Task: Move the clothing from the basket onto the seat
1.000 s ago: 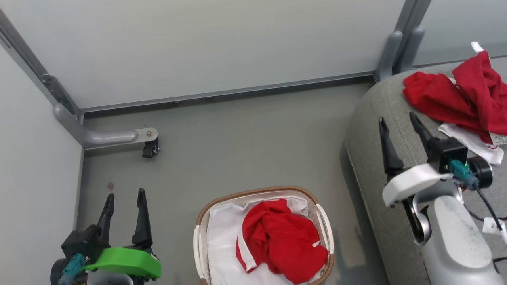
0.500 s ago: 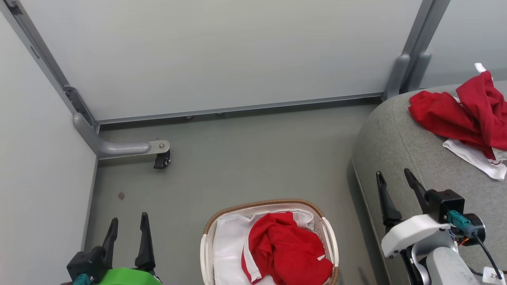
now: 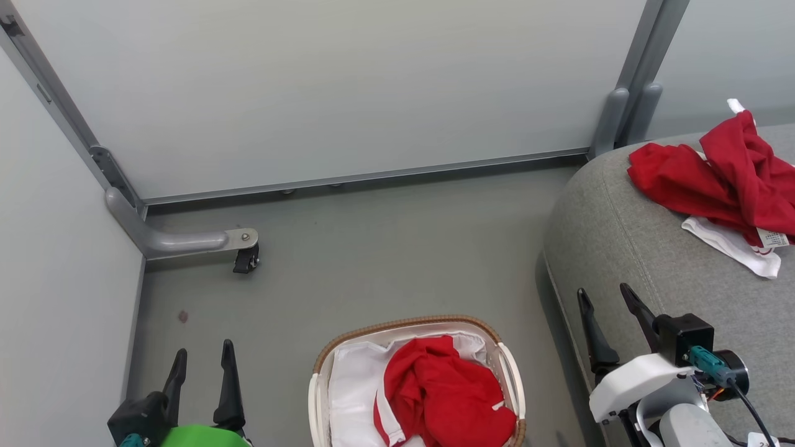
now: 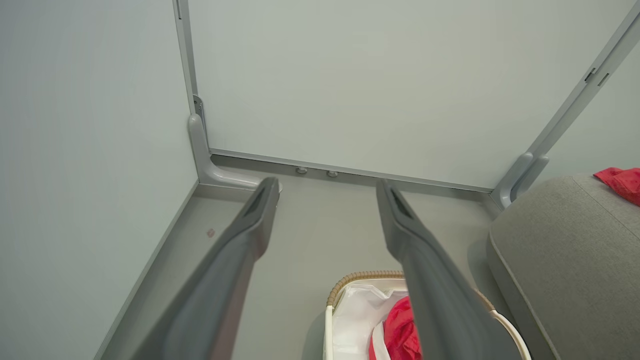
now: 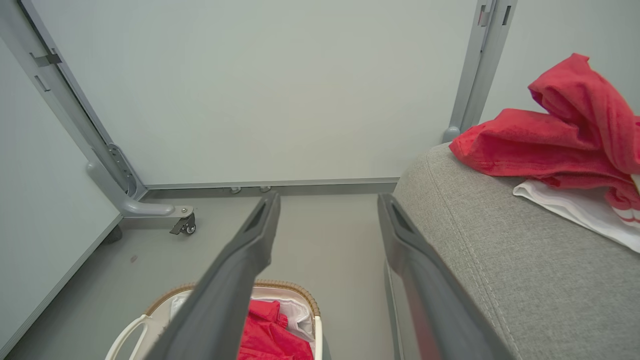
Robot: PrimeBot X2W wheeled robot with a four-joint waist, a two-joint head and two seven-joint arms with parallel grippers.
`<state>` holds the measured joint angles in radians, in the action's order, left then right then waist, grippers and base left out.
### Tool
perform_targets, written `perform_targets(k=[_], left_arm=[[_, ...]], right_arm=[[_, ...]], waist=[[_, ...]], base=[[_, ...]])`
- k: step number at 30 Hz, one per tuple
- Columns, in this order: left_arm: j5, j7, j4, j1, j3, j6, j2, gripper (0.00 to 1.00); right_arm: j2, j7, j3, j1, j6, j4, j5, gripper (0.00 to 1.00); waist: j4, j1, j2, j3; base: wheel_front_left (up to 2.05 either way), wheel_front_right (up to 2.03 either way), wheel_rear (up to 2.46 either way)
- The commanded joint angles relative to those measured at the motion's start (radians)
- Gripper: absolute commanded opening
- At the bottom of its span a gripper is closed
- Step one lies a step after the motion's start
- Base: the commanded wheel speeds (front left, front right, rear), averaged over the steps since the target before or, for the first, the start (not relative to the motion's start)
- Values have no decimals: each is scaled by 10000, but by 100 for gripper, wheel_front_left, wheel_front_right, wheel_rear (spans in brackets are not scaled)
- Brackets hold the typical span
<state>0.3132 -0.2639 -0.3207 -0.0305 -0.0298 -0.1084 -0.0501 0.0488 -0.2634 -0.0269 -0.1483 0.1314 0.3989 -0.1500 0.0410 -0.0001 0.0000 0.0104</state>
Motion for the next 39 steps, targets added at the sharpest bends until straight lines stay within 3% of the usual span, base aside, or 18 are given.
perform_targets(k=[1,15,21,29,39], left_arm=[[64,-9,-12,-90,12,13,-7,100],[16,-9,-47,65,-40,-22,-7,100],[35,-9,-350,610,-455,-48,-10,100],[86,-9,-1208,2337,-1269,-96,-13,100],[245,-9,-2990,4960,-2648,-135,-23,100]], right_arm=[[32,-20,-12,96,-12,34,-51,100],[33,-19,-62,-134,-14,41,-141,100],[33,-20,80,-449,-14,-113,-153,100],[33,-19,391,-1368,-12,-613,217,100],[28,-20,458,-2717,-12,-1472,336,100]], waist=[[6,1,0,-3],[13,1,0,67],[-72,1,0,626],[-503,1,0,2229],[-1515,1,0,4893]], base=[[0,0,0],[0,0,0],[0,0,0],[0,0,0],[0,0,0]])
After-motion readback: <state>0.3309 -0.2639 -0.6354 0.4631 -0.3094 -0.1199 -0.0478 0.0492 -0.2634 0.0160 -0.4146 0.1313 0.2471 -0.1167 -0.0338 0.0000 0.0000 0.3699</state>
